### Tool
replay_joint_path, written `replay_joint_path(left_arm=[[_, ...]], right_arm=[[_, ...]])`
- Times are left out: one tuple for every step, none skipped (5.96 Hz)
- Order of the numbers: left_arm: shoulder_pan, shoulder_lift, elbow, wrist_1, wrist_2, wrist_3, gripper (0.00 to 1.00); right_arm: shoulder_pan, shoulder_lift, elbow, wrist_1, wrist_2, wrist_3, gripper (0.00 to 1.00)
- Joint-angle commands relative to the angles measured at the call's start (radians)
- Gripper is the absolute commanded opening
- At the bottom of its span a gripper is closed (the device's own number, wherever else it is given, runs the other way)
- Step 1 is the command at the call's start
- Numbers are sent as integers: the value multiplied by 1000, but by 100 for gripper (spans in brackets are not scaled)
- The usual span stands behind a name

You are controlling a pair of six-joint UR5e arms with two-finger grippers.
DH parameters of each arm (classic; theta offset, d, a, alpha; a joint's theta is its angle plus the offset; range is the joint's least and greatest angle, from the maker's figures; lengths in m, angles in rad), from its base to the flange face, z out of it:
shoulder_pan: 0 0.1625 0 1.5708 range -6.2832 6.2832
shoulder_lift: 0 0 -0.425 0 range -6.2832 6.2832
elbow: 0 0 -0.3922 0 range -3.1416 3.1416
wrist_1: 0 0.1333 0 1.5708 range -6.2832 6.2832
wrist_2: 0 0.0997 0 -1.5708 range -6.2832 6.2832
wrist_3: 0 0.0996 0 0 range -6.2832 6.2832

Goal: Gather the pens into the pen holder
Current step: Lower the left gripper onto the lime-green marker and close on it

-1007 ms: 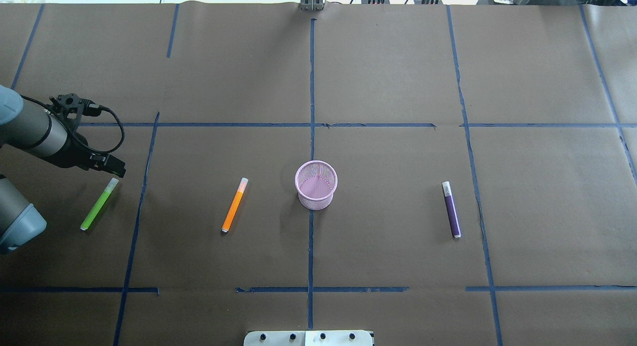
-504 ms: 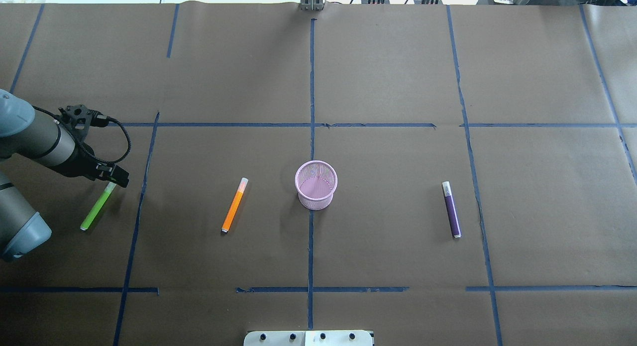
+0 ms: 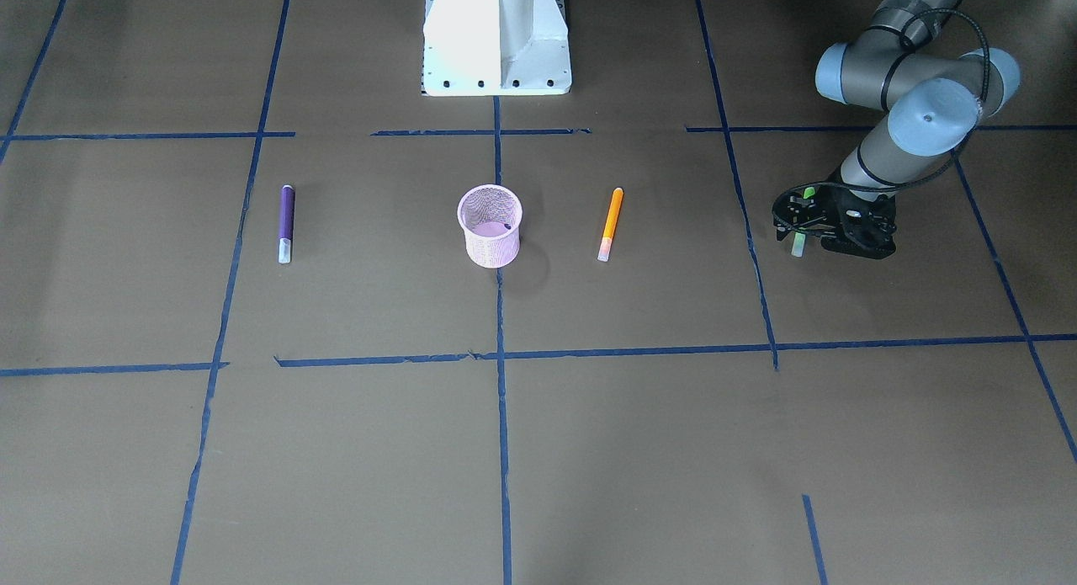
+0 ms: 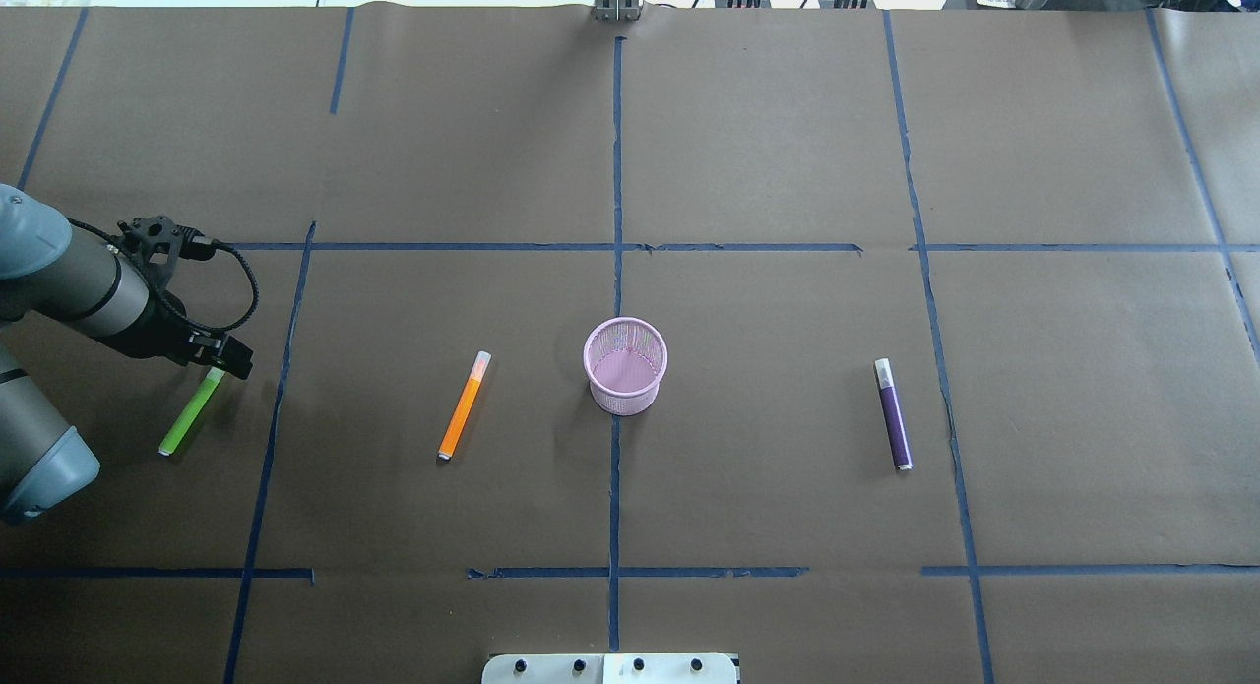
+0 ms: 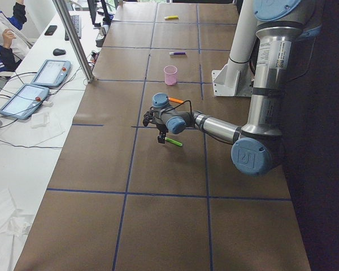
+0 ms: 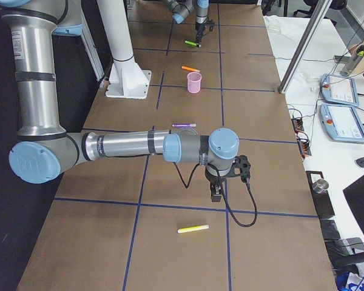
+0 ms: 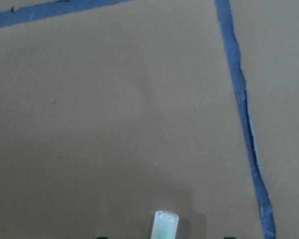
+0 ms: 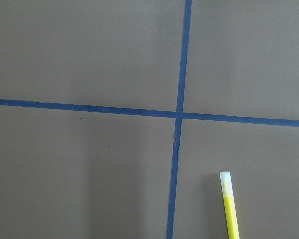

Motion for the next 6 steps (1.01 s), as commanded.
replay_joint_path(left_arm=[[1, 5, 2, -1, 0, 2, 80], [2, 5, 3, 1, 1, 2, 79], [4, 4, 3, 2, 1, 1, 79], [5, 4, 3, 2, 1, -2, 79], [10, 2, 2, 2, 1, -2, 78], [19, 2, 2, 2, 1, -5, 78]], right_arm=[[0, 0, -3, 0, 0, 0, 100], [0, 0, -3, 0, 0, 0, 100], [0, 2, -8, 0, 0, 0, 100], [0, 5, -19, 0, 0, -1, 100], [0, 5, -22, 0, 0, -2, 100], [0, 5, -26, 0, 0, -2, 100]])
